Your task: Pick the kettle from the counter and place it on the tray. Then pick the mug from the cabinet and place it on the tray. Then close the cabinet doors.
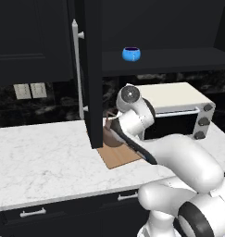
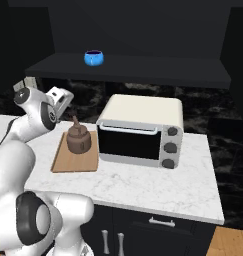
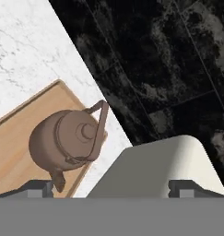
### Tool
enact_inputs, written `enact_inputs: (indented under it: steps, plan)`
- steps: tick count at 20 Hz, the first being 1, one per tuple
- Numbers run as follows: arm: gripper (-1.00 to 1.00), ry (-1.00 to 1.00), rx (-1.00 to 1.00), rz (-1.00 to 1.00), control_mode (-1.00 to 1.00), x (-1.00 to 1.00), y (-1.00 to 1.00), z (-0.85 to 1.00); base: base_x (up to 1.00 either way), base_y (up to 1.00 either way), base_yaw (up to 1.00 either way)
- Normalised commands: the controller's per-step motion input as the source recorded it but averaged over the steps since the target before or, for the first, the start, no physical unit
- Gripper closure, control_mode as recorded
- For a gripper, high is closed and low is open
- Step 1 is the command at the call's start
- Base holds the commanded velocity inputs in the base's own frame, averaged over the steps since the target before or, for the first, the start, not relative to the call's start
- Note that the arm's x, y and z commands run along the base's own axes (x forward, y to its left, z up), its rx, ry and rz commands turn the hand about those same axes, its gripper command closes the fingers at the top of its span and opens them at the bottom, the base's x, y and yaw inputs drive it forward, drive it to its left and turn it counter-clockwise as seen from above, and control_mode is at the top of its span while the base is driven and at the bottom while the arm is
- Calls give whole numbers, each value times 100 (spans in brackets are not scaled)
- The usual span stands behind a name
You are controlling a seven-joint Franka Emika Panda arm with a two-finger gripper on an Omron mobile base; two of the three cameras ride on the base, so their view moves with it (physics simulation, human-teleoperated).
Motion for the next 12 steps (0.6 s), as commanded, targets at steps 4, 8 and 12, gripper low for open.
enact_inputs:
  steps: [4,8,12]
  plan:
    - [-100,0,19,-24,-100,-81,-32,78,0,0,0]
    - [-100,-7,27,-27,-100,-93,-39,49,0,0,0]
    - [-100,-23,36,-18,-100,-95,-46,6,0,0,0]
